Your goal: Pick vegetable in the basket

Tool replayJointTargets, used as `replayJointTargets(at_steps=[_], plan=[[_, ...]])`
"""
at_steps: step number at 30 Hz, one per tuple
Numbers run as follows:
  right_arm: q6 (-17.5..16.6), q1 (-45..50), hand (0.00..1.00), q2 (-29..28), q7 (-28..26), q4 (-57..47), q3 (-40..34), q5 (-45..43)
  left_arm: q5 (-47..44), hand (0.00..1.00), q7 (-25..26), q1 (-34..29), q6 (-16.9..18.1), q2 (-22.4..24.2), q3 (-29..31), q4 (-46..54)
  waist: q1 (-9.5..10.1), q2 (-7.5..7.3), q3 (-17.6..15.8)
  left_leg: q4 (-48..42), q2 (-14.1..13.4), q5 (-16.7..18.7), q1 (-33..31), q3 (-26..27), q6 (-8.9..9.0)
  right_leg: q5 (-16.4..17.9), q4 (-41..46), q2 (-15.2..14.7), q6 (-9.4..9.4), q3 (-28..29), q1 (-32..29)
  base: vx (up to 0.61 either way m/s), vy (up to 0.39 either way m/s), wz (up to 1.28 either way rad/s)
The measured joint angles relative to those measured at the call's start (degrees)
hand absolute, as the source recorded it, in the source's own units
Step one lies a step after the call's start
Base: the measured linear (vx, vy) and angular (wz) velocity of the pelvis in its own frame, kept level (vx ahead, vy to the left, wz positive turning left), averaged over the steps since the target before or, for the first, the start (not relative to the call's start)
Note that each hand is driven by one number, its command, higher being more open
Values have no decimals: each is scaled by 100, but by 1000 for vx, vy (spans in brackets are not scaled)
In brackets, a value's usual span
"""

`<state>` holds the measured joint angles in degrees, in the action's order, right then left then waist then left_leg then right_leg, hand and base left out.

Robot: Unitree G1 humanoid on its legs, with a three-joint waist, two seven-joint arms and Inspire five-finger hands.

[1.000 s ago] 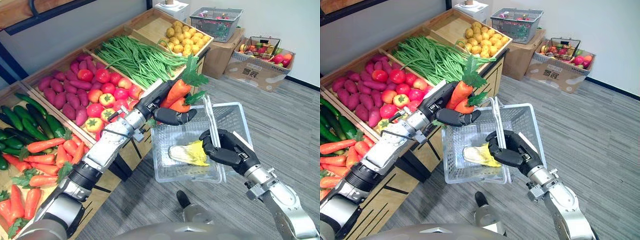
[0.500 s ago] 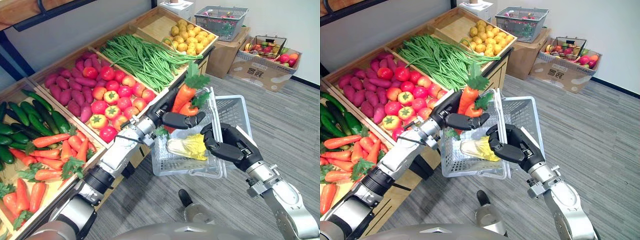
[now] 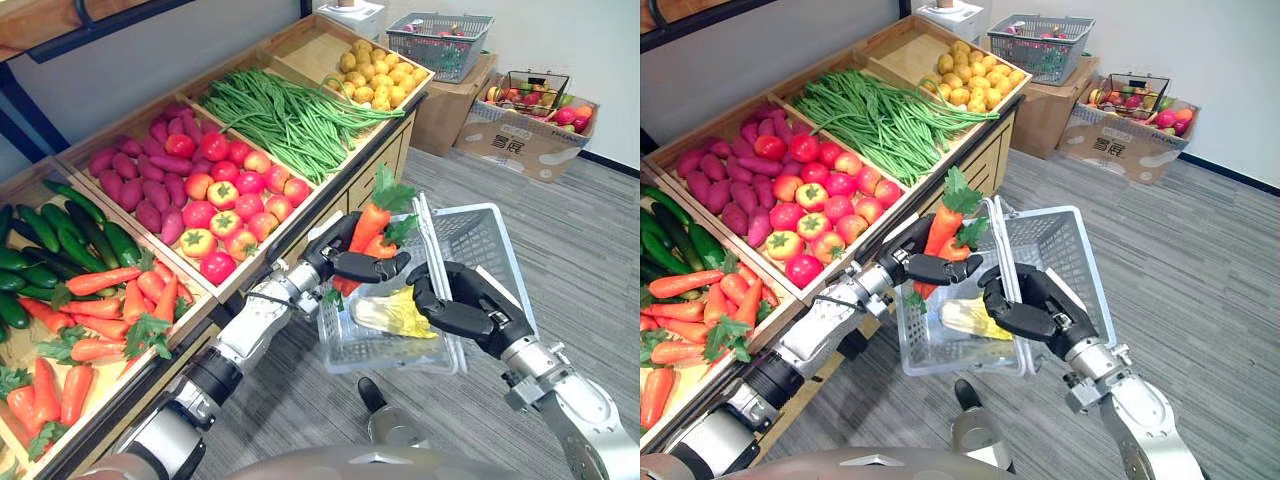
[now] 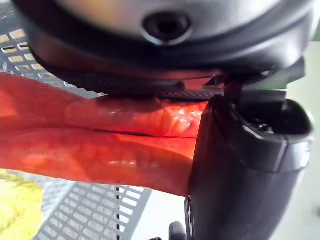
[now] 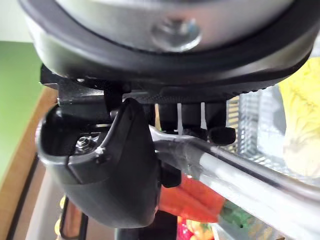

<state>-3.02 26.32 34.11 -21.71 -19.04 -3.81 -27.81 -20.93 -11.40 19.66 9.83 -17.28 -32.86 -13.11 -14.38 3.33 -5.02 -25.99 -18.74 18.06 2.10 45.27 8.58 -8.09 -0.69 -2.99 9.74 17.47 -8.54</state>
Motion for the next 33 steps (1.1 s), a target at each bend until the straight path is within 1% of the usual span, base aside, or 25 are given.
replayJointTargets(at_steps=[1, 6, 14, 18, 24, 27, 28, 33], plan=[[40, 12, 0, 15, -42, 0, -38, 1, 126, 0, -38, -1, 0, -54, -2, 0, -11, -7, -4, -11, -2, 2, -4, -3, 0, 0, 0, -2, 0, 1, 0, -20, 34, 2], [96, 49, 0, 31, -142, -9, -149, 1, 133, 0, -128, -9, 0, -133, -12, 1, -17, -15, -24, -168, -76, 60, -112, -50, -19, 0, 2, 10, 1, -24, -33, -19, 24, 2], [201, 50, 0, 384, -175, -55, -159, 35, 105, 0, -136, -391, 42, -181, -65, 20, -25, -36, -77, -396, -186, 206, -158, -16, -9, -4, 4, 56, 7, 32, -51, -8, 43, -4], [274, 50, 0, 427, -151, -55, -159, 35, 77, 0, -132, -446, 29, -184, -201, 7, -34, -61, -99, -406, -187, 223, -153, 15, 3, -11, 4, 62, 15, 72, -71, 12, 48, -5], [274, 49, 0, 450, -57, -55, -143, 40, -146, 0, -128, -446, 40, -261, -411, -21, -38, -83, -119, -412, -191, 240, -121, 61, 12, -16, 5, 68, 21, 114, -70, 4, 40, -4], [290, 49, 0, 453, -16, -55, -47, 44, -143, 0, -129, -456, 116, -299, -472, -107, -38, -117, -173, -432, -200, 252, -104, 81, 27, -16, 20, 78, 22, 143, -70, -10, 31, -4], [295, 49, 0, 453, 22, -55, -11, 45, -143, 0, -129, -450, 143, -301, -502, -158, -38, -112, -244, -487, -226, 278, -108, 81, 18, -16, 41, 89, 22, 146, -70, -13, 34, -2], [528, 48, 0, 452, 115, -54, 122, 63, -130, 0, -124, -452, 112, -356, -702, -289, -54, -111, -300, -530, -228, 293, -178, 30, 9, -16, 61, 72, 22, 104, -107, 0, 34, 3]])
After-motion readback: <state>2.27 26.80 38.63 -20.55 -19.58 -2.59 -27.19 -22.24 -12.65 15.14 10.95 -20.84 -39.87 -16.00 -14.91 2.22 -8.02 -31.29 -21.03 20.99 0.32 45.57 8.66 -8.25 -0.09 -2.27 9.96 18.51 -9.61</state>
